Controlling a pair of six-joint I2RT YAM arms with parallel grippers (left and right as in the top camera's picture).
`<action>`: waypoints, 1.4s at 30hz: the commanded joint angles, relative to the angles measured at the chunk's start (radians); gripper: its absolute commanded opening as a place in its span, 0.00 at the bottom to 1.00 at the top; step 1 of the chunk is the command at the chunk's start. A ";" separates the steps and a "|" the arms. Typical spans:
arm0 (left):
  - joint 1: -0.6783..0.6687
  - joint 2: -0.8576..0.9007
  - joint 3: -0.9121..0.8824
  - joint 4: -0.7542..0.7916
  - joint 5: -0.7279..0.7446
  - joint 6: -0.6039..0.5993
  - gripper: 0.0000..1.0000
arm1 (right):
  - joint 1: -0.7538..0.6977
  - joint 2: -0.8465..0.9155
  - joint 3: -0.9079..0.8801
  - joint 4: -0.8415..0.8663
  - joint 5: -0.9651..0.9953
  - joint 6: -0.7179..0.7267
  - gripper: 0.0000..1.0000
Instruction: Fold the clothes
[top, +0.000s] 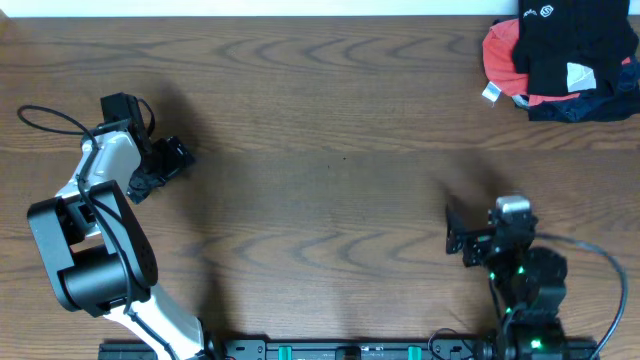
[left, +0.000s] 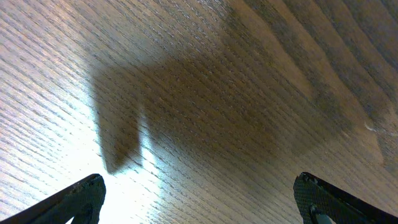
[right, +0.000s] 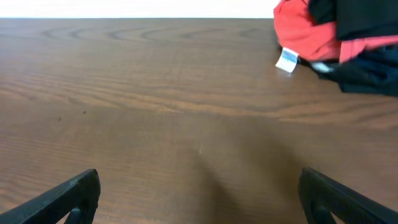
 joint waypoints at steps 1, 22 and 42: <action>0.005 0.008 -0.009 -0.003 -0.005 -0.005 0.98 | 0.001 -0.099 -0.059 0.024 0.001 0.043 0.99; 0.005 0.008 -0.009 -0.003 -0.005 -0.005 0.98 | 0.001 -0.280 -0.063 0.037 0.005 -0.138 0.99; 0.005 0.008 -0.009 -0.003 -0.005 -0.005 0.98 | 0.001 -0.280 -0.063 0.037 0.006 -0.138 0.99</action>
